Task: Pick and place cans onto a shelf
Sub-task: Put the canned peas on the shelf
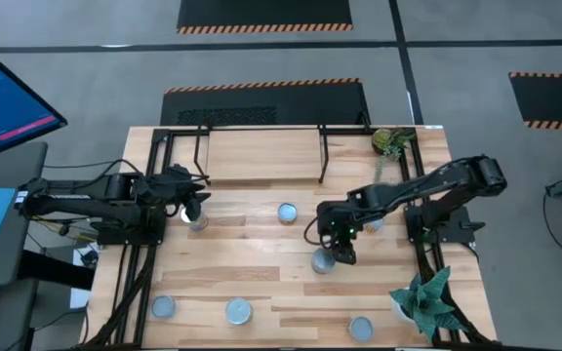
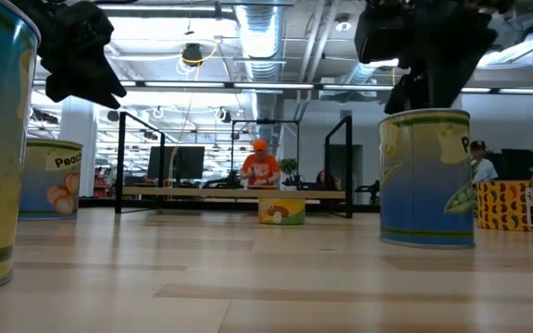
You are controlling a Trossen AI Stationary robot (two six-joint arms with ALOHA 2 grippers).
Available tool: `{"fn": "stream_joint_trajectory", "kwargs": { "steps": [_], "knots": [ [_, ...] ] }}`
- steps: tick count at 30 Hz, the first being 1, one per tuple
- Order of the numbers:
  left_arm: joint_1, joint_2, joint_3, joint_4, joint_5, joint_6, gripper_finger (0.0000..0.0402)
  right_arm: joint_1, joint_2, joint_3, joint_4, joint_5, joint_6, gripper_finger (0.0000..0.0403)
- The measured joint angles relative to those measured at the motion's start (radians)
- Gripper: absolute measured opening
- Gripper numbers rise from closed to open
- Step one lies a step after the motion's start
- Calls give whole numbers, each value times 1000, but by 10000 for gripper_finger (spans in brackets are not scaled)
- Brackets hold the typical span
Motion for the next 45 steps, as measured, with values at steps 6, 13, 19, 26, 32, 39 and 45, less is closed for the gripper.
{"fn": "stream_joint_trajectory", "kwargs": {
  "steps": [6,13,19,26,32,39,45],
  "knots": [
    [0,0,0,-2,0,0,163,4,59,1,46,-4,133,219],
    [0,0,0,-2,0,32,163,4,96,4,63,-14,293,196],
    [0,0,0,-2,-1,35,163,-1,79,0,110,-1,339,109],
    [0,0,0,-2,0,35,163,-47,65,37,114,16,335,9],
    [0,0,0,-1,0,35,163,-99,65,87,112,11,295,5],
    [0,0,0,-1,0,23,163,-186,64,282,-34,42,153,3],
    [0,0,0,-1,47,-39,163,-273,64,483,-52,193,-17,1]
  ]
}}
